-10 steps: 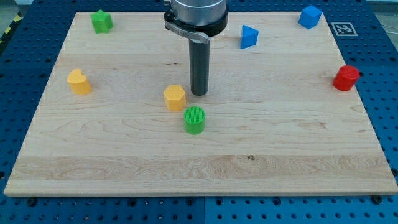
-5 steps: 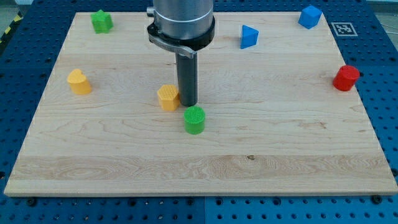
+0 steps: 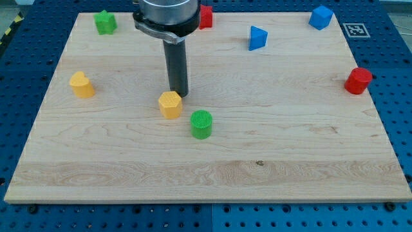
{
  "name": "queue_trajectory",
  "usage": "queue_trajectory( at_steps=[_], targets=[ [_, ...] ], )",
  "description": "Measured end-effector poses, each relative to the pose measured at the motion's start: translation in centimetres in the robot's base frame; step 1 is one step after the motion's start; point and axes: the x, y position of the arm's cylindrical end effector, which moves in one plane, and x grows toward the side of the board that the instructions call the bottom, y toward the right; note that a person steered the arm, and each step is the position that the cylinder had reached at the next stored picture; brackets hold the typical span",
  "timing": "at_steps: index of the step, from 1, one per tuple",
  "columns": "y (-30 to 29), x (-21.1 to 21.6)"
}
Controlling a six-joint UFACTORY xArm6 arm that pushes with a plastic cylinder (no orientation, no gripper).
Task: Move the yellow hexagon to the top left of the green circle
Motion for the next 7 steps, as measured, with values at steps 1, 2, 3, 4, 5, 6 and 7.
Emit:
queue_trajectory(
  at_steps=[1,2,3,4,5,6,7],
  targets=[
    [-0.2,-0.1],
    [-0.5,-1.9],
    [-1.5,-1.7],
    [-1.4,0.0],
    [-0.1,1.1],
    [-0.3,2.1],
    [2.3,2.7]
  ],
)
